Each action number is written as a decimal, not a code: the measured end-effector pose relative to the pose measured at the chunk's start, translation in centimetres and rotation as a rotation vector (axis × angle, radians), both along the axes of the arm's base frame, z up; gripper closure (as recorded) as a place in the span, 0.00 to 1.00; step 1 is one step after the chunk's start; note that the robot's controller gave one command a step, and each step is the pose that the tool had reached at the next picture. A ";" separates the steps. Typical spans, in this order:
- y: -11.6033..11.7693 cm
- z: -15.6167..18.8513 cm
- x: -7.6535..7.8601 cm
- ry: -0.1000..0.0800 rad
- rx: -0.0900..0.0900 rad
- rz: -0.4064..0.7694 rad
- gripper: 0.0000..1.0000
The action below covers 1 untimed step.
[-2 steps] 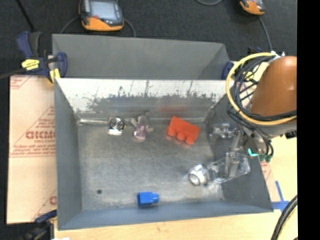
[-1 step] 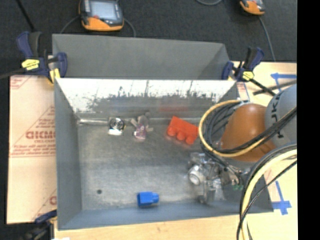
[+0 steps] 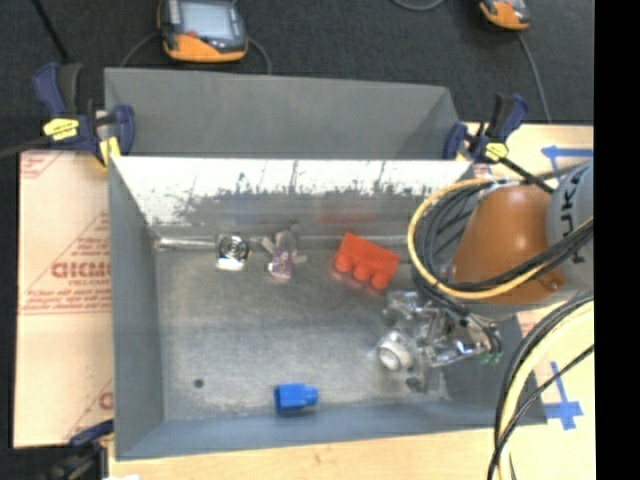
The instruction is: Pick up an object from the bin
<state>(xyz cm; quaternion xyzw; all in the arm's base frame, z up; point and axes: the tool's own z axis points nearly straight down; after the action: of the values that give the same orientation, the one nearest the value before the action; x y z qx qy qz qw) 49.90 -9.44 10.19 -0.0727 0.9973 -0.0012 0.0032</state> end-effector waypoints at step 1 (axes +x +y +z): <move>-1.4 -0.2 1.2 0.001 0.002 -0.329 0.00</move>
Offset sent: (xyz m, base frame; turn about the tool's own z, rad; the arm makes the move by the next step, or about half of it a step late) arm 0.0108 -0.0123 -0.0019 0.3293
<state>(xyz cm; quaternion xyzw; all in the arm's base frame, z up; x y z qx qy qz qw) 51.09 -10.80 10.04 0.0916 0.9958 -0.0005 0.0026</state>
